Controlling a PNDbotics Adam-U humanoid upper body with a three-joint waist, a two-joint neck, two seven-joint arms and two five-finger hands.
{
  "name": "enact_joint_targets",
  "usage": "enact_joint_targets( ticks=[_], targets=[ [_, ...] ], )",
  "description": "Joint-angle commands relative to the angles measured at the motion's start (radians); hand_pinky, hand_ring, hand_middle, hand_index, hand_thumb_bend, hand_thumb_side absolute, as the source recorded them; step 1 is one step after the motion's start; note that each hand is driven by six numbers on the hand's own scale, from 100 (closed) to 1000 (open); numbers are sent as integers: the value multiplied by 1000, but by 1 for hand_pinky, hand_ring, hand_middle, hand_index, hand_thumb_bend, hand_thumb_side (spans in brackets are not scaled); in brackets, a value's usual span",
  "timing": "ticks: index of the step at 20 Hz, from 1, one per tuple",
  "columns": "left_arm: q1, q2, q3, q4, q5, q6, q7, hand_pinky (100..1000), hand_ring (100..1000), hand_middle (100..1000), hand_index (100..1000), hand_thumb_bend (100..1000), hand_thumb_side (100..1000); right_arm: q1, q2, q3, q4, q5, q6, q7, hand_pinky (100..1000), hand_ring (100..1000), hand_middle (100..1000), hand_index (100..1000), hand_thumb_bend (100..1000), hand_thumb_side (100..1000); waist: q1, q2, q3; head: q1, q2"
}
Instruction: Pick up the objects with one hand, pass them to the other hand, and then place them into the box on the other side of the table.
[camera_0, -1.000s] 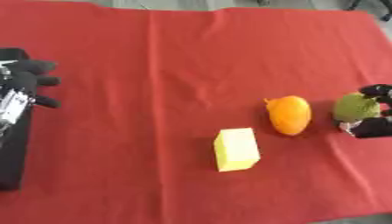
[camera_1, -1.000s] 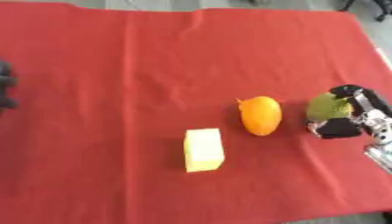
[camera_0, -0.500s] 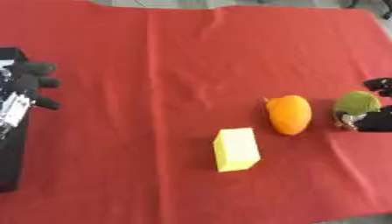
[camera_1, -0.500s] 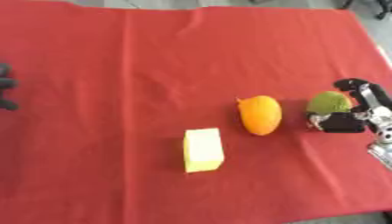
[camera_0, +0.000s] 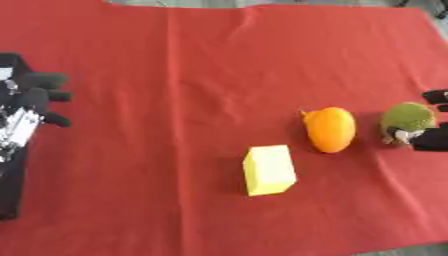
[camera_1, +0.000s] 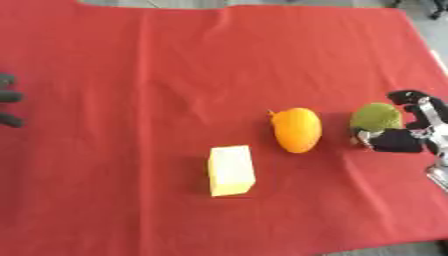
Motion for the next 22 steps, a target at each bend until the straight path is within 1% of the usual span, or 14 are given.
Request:
enact_joint_targets(
  ticks=[1,10,15,22],
  targets=[
    [-10,21,2,-18,-5,-4,-1,638,783,783,759,100,566,3,-14,-25,-15,-16,261,-272,815,933,847,846,487,100,1,-14,-1,-5,-11],
    [-10,21,0,-18,-10,-15,-4,638,783,784,759,100,566,31,0,-33,-15,-106,264,-424,825,925,841,846,474,100,1,-6,6,-10,-27],
    [-9,20,-1,-18,-14,-14,-4,638,784,784,759,100,566,39,2,-41,-10,-114,264,-435,838,920,840,849,475,100,0,-3,6,-9,-29],
    [-1,22,-2,-18,-22,-16,-3,638,785,785,758,100,569,43,2,-66,26,-85,264,-435,832,918,842,849,478,100,-1,0,4,-3,-26]
  ],
)
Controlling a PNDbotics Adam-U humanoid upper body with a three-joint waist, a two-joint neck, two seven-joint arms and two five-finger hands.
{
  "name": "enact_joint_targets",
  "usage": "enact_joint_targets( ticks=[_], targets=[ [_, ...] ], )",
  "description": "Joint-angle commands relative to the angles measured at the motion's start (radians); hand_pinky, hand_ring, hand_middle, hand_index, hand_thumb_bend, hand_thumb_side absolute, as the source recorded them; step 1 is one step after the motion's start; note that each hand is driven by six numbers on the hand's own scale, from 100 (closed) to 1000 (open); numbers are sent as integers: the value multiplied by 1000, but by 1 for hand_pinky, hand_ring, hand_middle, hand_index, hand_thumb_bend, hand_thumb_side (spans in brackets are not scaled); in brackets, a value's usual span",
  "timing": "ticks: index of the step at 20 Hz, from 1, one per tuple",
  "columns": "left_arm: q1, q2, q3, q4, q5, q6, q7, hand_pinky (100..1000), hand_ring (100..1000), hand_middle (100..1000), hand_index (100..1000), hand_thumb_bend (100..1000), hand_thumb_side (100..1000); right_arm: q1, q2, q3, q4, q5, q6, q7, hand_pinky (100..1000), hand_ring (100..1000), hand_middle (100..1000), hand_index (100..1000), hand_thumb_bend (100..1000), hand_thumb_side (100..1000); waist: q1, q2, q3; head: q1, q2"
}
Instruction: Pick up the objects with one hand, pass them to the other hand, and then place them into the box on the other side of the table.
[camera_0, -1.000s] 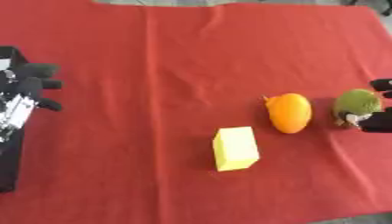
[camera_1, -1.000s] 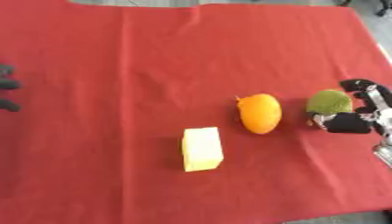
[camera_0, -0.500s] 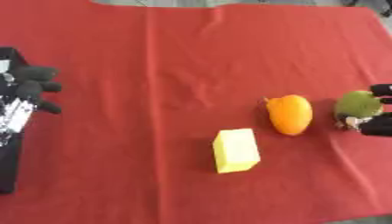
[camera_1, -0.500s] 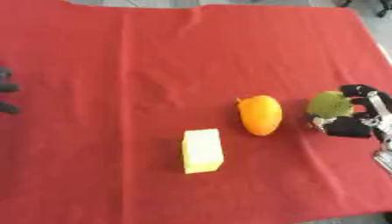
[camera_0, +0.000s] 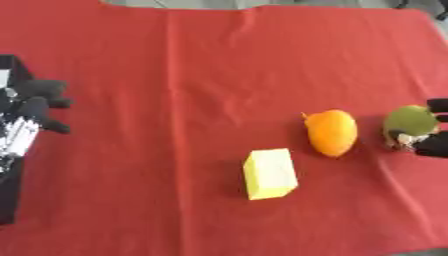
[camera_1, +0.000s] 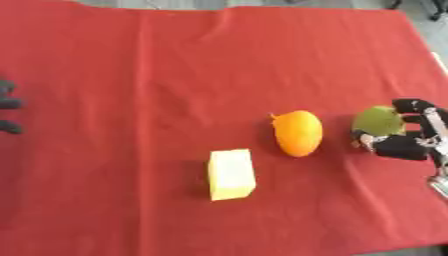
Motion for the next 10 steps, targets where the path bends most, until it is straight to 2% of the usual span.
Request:
enact_joint_targets(
  ticks=[1,10],
  targets=[
    [-1,22,4,-18,-5,-3,1,638,785,785,758,100,570,-1,-24,-30,7,19,346,-354,828,919,843,848,481,100,1,-16,-5,5,-6],
    [5,23,1,-18,-11,3,1,638,786,786,758,100,574,0,-35,-44,14,42,346,-354,839,928,864,860,494,100,0,-17,-11,9,-2]
  ],
)
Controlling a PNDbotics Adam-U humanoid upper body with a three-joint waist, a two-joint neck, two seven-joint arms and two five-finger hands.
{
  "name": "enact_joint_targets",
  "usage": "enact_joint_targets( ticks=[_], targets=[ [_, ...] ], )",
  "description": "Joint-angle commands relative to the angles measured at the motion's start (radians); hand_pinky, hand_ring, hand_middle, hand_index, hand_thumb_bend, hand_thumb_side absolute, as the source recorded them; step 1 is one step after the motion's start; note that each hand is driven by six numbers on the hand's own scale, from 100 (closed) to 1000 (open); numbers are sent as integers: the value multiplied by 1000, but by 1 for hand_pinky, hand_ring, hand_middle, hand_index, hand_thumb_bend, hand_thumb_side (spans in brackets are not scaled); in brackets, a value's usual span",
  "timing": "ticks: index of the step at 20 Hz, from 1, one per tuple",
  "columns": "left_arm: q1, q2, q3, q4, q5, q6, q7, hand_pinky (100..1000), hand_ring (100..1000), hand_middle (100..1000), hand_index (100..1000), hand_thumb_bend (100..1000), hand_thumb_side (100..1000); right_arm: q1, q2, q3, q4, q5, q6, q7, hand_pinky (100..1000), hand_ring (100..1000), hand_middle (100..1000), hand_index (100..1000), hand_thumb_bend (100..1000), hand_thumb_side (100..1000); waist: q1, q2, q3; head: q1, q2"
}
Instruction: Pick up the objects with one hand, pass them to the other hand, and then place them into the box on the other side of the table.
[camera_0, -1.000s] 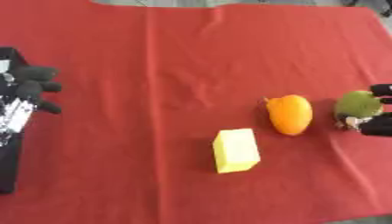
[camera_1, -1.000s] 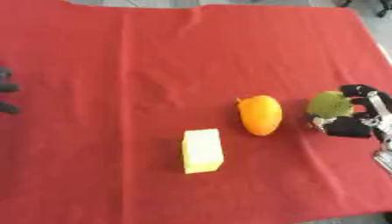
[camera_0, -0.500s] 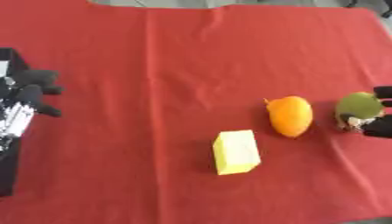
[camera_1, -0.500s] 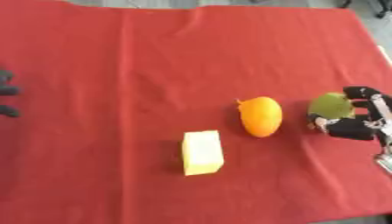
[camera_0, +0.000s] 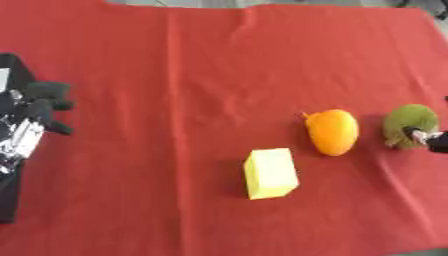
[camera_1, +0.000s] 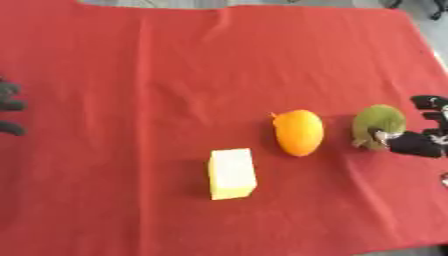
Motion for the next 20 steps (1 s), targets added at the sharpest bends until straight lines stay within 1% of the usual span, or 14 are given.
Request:
enact_joint_targets(
  ticks=[1,7,15,20],
  targets=[
    [-4,22,1,-18,-3,2,0,638,786,786,758,100,574,0,-34,-16,1,11,346,-354,844,928,864,861,496,100,0,-17,-2,0,-4],
    [-8,19,-2,-18,-6,2,-3,638,786,786,758,100,575,-10,-28,14,29,-10,346,-354,872,916,849,864,498,100,1,-11,5,-6,-10],
    [-18,17,-5,-18,-7,-9,-7,638,787,787,758,100,567,-30,-12,12,86,2,346,-354,864,915,840,859,484,100,1,-2,23,-28,-19],
    [-18,15,-6,-18,-6,-15,-10,639,788,787,758,100,567,-36,-5,17,108,8,346,-354,877,910,835,860,471,100,3,0,30,-73,-26]
  ],
)
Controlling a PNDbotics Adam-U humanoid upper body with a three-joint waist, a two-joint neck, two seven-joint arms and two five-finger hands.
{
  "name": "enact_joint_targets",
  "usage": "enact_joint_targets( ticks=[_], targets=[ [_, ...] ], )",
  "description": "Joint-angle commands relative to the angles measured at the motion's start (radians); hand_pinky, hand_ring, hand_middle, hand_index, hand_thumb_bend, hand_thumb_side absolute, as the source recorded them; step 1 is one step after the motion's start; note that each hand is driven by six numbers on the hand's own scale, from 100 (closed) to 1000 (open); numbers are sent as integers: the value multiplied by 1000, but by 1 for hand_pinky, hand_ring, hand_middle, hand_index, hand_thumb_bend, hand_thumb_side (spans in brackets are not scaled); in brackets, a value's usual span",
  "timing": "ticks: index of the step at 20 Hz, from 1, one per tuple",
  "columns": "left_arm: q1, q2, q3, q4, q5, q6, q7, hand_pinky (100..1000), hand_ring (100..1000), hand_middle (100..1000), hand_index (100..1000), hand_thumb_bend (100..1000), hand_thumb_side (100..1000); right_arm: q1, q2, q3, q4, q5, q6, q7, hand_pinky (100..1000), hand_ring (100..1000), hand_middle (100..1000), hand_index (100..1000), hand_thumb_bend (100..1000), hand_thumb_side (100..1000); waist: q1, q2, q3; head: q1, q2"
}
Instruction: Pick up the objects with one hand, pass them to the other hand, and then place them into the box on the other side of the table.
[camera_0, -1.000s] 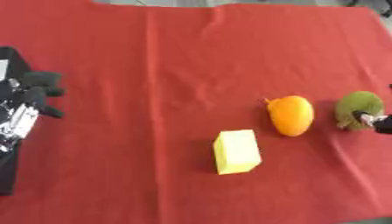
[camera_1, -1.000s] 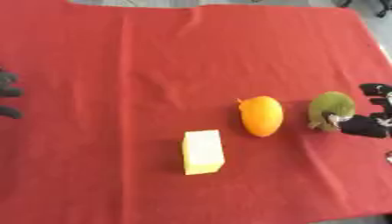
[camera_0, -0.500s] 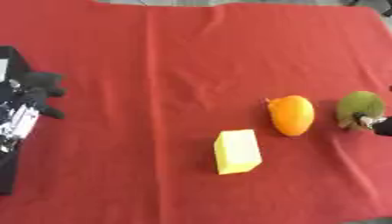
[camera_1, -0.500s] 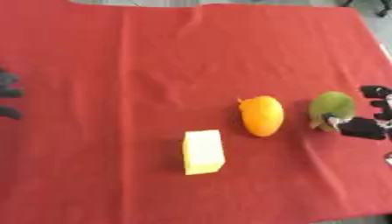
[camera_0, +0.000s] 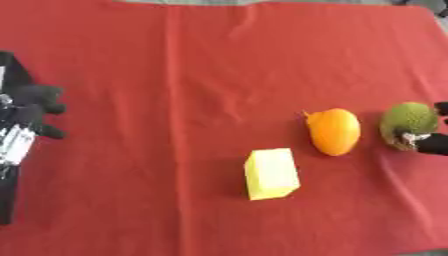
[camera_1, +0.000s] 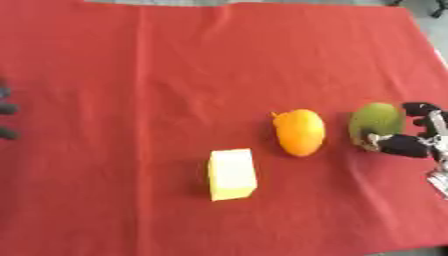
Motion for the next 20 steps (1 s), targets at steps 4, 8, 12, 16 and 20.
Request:
enact_joint_targets(
  ticks=[4,8,12,16,20],
  targets=[
    [-9,13,-2,-18,-3,-3,-4,638,788,788,757,100,566,-6,-16,5,5,3,345,-353,881,876,799,854,451,100,3,-17,1,-36,-17],
    [-9,13,-2,-18,-2,-3,-5,639,788,788,757,100,564,-3,-13,24,-19,-15,345,-353,883,839,763,836,407,100,4,-19,4,-32,-15],
    [-9,13,-3,-18,-2,-4,-6,639,789,788,757,100,564,0,-9,39,-56,-37,345,-353,872,821,735,809,364,100,5,-19,4,-24,-12],
    [-8,12,-4,-18,-3,-4,-7,638,789,788,757,100,564,-2,-4,46,-93,-59,345,-353,855,807,706,780,327,100,5,-19,4,-16,-8],
    [-6,11,-5,-18,-5,-3,-9,638,789,788,756,100,564,-1,3,50,-131,-69,345,-353,823,786,646,729,316,100,5,-20,4,-10,-5]
  ],
)
